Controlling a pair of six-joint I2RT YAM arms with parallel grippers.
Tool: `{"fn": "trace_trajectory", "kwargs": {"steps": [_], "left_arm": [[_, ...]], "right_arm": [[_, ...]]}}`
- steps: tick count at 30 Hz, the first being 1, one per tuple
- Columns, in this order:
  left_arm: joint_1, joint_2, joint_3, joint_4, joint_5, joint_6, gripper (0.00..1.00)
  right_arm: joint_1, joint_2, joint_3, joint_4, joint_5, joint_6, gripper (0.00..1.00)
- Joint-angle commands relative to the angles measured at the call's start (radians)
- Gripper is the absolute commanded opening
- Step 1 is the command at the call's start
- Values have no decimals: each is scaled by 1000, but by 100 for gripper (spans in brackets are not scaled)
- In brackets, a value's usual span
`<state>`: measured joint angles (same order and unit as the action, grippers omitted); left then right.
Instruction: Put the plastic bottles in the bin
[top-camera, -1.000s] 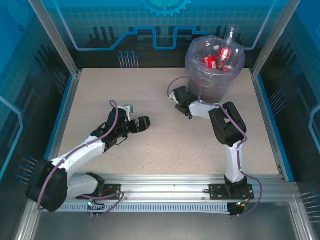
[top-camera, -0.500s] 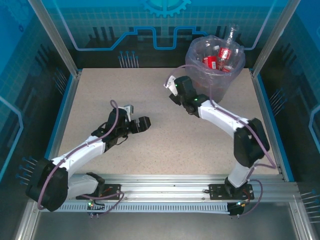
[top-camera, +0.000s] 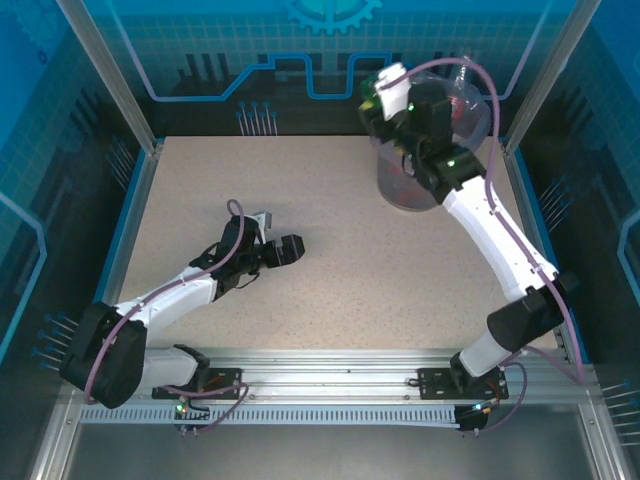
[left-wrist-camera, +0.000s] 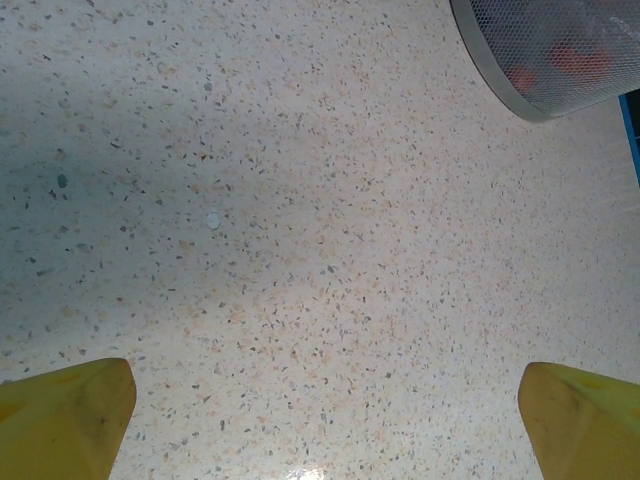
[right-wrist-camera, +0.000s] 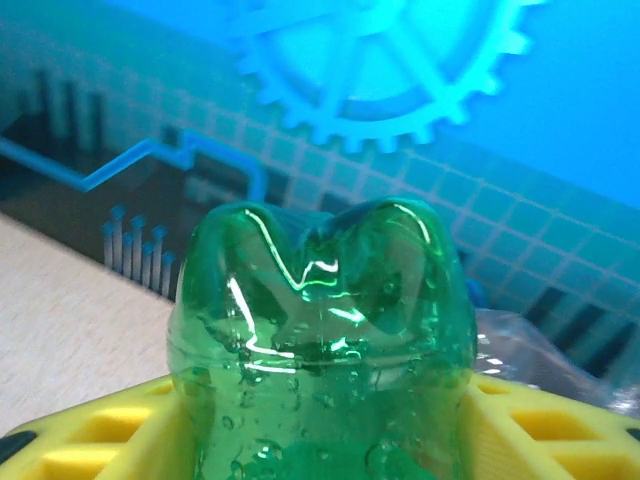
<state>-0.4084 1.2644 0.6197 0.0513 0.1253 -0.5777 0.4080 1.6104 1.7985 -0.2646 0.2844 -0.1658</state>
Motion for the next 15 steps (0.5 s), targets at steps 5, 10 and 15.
{"fn": "trace_trajectory", "kwargs": {"steps": [5, 10, 15], "left_arm": [[9, -86, 7, -32, -1, 4, 99], [8, -147, -24, -56, -22, -2, 99], [7, -178, -36, -77, -32, -4, 99]], "right_arm": [[-142, 213, 213, -1, 22, 169, 59], [-172, 366, 383, -93, -4, 216, 58], [-176, 471, 470, -144, -17, 233, 58]]}}
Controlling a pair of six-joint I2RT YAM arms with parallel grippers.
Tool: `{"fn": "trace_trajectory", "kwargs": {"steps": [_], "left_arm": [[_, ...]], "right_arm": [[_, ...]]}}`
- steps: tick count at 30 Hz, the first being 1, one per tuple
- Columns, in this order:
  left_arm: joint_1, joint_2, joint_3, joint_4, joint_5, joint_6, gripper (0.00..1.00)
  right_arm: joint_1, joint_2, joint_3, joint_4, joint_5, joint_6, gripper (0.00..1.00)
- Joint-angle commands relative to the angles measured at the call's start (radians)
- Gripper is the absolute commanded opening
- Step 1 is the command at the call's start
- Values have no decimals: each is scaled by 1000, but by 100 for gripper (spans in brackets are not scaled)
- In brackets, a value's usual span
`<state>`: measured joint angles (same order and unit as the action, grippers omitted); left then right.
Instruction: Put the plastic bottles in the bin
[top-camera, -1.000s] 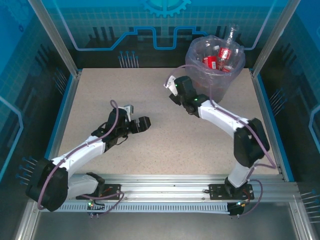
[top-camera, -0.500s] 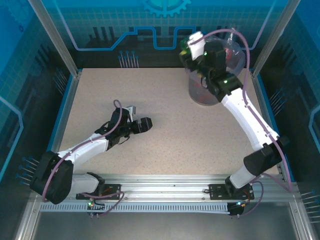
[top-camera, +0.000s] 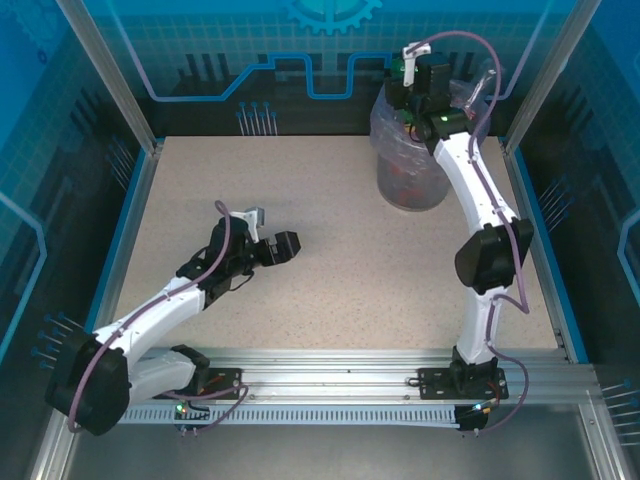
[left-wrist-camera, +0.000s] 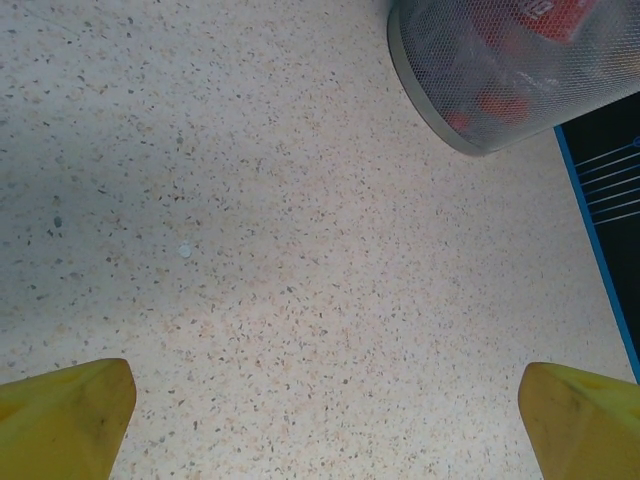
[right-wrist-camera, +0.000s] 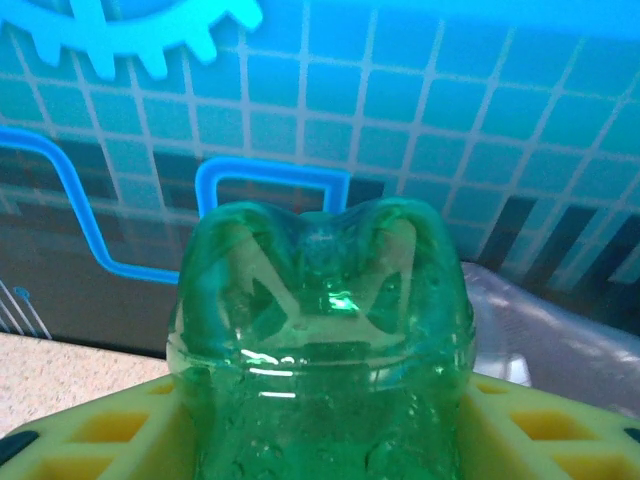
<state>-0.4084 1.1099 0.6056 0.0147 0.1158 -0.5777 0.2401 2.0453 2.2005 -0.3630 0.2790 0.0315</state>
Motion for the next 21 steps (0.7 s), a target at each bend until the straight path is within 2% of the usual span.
{"fn": "trace_trajectory", "kwargs": {"steps": [1, 7, 14, 16, 21], "left_arm": [[8, -29, -21, -44, -22, -4, 99], [10, -49, -24, -63, -34, -1, 99], [10, -43, -27, -54, -32, -7, 99], [9, -40, -26, -51, -30, -10, 99], [9, -39, -24, -53, -29, -10, 99]], "right_arm": [[-9, 55, 81, -56, -7, 36, 58], [-25, 129, 113, -104, -9, 49, 58], [-39, 149, 75, -115, -29, 62, 60], [-39, 151, 71, -123, -31, 56, 64], [-39, 128, 78, -129, -46, 37, 83]]}}
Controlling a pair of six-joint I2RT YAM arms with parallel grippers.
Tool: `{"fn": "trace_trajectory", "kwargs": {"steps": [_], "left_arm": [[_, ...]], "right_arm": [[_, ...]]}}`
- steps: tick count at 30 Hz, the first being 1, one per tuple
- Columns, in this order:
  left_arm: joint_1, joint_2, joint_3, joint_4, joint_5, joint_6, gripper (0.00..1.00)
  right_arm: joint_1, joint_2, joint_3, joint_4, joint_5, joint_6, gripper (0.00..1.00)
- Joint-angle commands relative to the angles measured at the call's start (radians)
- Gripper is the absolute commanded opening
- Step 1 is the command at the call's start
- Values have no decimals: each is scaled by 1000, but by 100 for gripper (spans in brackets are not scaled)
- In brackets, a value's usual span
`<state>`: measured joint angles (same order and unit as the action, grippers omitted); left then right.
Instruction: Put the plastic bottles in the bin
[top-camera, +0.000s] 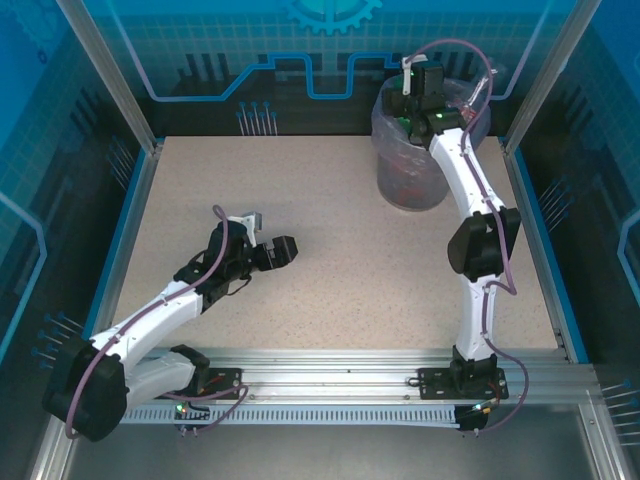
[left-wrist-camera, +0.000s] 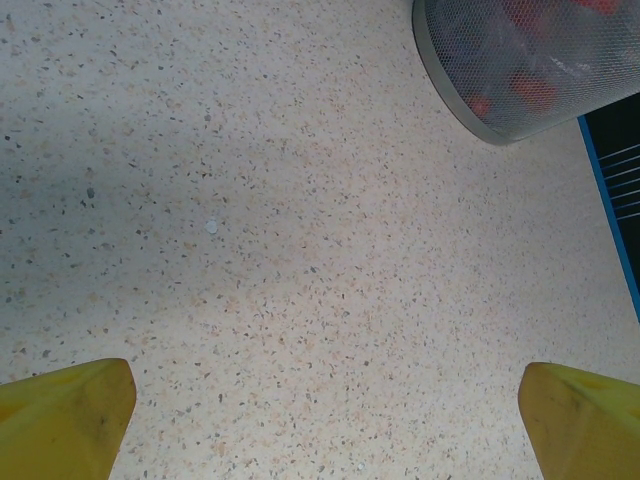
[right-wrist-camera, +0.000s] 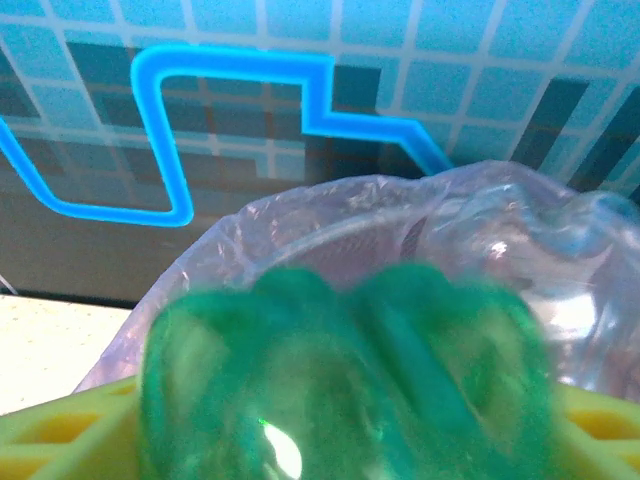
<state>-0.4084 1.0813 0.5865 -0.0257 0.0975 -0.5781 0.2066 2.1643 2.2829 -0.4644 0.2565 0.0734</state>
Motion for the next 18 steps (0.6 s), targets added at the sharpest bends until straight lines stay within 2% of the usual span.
{"fn": "trace_trajectory", "kwargs": {"steps": [1, 3, 5, 14, 18], "left_arm": [[9, -8, -5, -13, -12, -10, 99], [8, -8, -4, -12, -11, -12, 99], [9, -5, -5, -9, -9, -14, 99], [8, 27, 4, 19, 7, -22, 99], [7, 39, 6, 26, 16, -23, 99]], "right_arm": [[-5, 3, 5, -33, -29, -10, 87], [-5, -10, 31, -54, -40, -19, 95], [-2, -28, 63, -75, -48, -28, 97], [6, -171, 120, -122, -75, -58, 99], [-2, -227, 101, -156, -14, -83, 98]]}}
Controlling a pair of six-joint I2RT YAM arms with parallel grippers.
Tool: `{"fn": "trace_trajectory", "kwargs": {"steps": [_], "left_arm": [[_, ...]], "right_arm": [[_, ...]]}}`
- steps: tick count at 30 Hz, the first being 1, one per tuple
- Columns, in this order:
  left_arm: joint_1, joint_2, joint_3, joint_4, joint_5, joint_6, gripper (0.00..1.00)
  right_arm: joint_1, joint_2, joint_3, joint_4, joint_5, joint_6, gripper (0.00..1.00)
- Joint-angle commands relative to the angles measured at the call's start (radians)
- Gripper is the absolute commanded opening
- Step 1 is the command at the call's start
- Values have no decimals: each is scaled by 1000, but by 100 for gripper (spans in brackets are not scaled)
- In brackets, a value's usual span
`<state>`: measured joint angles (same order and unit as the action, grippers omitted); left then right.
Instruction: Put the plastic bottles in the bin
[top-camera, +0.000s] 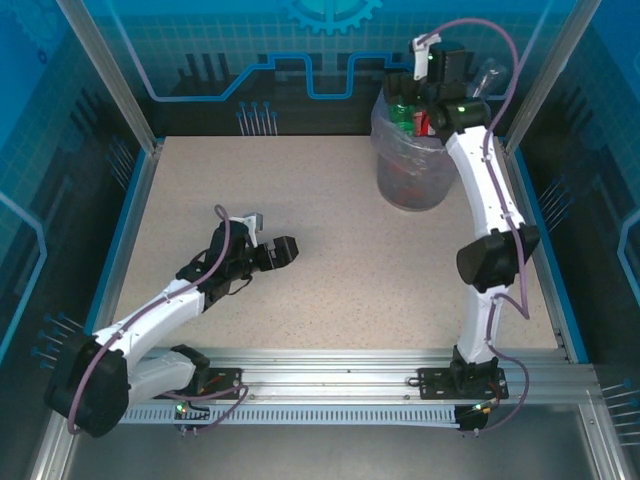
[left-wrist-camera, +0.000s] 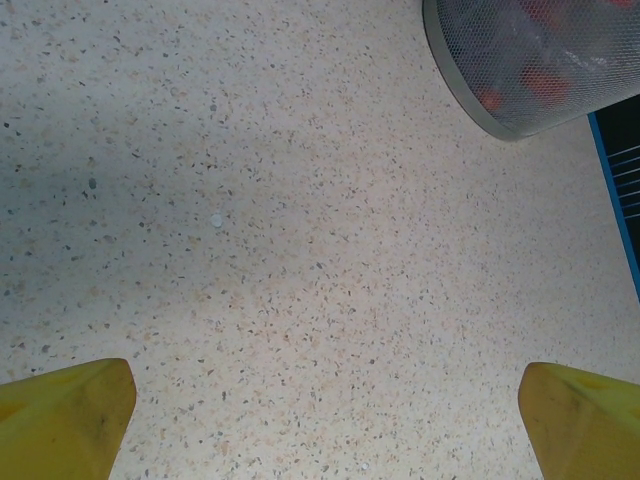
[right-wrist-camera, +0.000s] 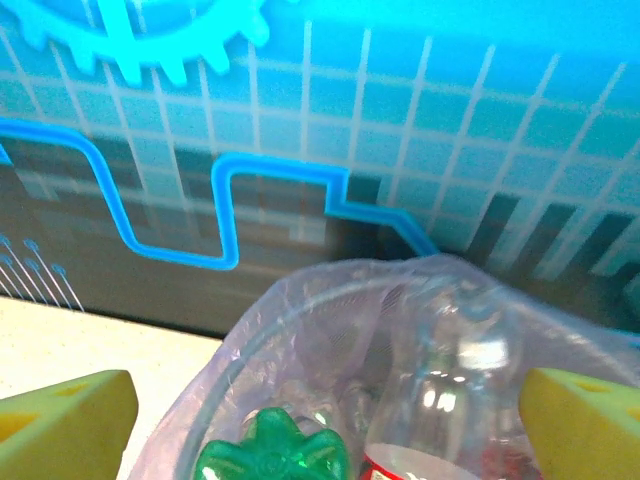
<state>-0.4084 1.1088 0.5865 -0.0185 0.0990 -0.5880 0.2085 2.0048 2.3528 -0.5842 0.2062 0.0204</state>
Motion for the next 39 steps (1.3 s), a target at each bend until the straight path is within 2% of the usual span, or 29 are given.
{"fn": "trace_trajectory", "kwargs": {"steps": [1, 5, 10, 15, 19, 23, 29, 32, 34, 37, 39], "left_arm": [[8, 12, 6, 19, 15, -13, 99], [8, 10, 5, 19, 19, -12, 99], [7, 12, -5, 24, 17, -4, 99], [9, 39, 4, 37, 33, -4, 99], [7, 30, 2, 31, 31, -3, 99], [8, 28, -4, 31, 24, -7, 99], [7, 43, -11, 48, 27, -16, 99], [8, 52, -10, 55, 30, -16, 99], [7, 54, -10, 57, 31, -16, 99], [9, 56, -13, 59, 31, -15, 99], [8, 53, -13, 53, 31, -12, 99]], "right_arm": [[-11, -80, 22, -41, 58, -36, 97], [-83, -128, -37, -44, 99, -5, 94], [-181, -207, -181, 20, 49, 78, 89], [-215, -190, -225, 67, 26, 106, 89], [-234, -182, -257, 206, 10, 143, 91], [-239, -146, -245, 343, 48, 184, 92], [-234, -14, -55, 339, 115, 227, 91], [-200, 33, -4, 345, 205, 192, 91], [-182, 38, -23, 383, 230, 183, 90], [-146, 22, -141, 556, 260, 106, 88], [-131, 50, -146, 620, 312, 58, 88]]}}
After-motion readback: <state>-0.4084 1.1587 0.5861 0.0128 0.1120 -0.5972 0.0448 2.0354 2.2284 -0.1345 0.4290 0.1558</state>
